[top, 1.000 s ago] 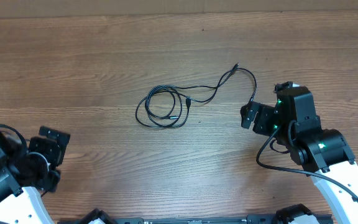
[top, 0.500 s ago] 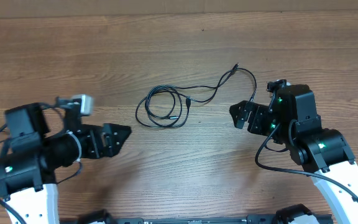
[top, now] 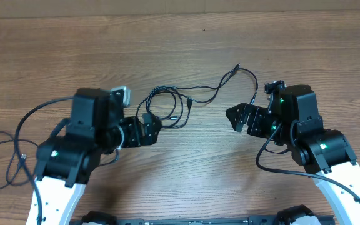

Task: Untangle cables
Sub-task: 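Reach the left gripper rightward to the cable bundle center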

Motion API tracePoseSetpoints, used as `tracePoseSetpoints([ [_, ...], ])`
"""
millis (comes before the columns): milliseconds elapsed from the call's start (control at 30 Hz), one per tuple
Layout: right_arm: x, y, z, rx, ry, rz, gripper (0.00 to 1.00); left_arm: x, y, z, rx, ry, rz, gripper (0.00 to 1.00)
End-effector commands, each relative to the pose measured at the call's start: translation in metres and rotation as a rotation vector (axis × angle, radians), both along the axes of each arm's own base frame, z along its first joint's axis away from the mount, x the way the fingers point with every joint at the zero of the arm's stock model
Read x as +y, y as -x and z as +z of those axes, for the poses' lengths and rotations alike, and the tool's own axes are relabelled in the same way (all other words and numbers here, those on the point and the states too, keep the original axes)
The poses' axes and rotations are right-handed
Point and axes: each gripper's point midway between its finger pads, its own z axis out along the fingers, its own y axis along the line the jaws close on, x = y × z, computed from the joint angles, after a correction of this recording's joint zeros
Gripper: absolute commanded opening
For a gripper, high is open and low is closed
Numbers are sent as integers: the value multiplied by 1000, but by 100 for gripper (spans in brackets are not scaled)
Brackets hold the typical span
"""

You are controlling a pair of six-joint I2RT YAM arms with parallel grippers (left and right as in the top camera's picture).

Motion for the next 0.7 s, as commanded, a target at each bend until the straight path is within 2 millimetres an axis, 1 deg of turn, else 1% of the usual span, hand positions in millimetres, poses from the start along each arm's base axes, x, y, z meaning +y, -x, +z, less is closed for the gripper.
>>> tracePoseSetpoints([
  [0, 0, -2, 6, -18, -8, 1, 100, -3, -26, -4, -23, -9, 56, 100],
  [67, 0, -2, 6, -18, -8, 0, 100, -8, -40, -7, -24, 11, 71, 100],
  [133, 0, -2, 6, -18, -8, 1, 100, -11, -51, -20, 14, 13, 95, 84],
  [167, 0, -2, 6, -18, -8, 1, 100, -9, -58, -35, 64, -2, 129, 82],
  [200, 0, -2, 6, -18, -8, 1, 100, -8, -61, -45, 100, -10, 158, 80],
  [233, 0, -2, 6, -18, -8, 1, 100, -7, -64, -55, 138, -16, 184, 72],
  [267, 0, -2, 6, -18, -8, 1, 100, -8, -66, -67, 182, -21, 201, 69],
  [367, 0, -2, 6, -18, -8, 1, 100, -5, -71, -93, 258, -54, 236, 64],
  [433, 0, -2, 6, -18, -8, 1, 100, 3, -76, -115, 313, -102, 305, 62],
  [533, 0, -2, 6, -18, -8, 1, 100, 9, -82, -138, 366, -134, 383, 58],
  [600, 0, -2, 6, -18, -8, 0, 100, 8, -87, -154, 392, -142, 397, 53],
  [667, 0, -2, 6, -18, -8, 1, 100, 6, -95, -173, 412, -151, 400, 51],
])
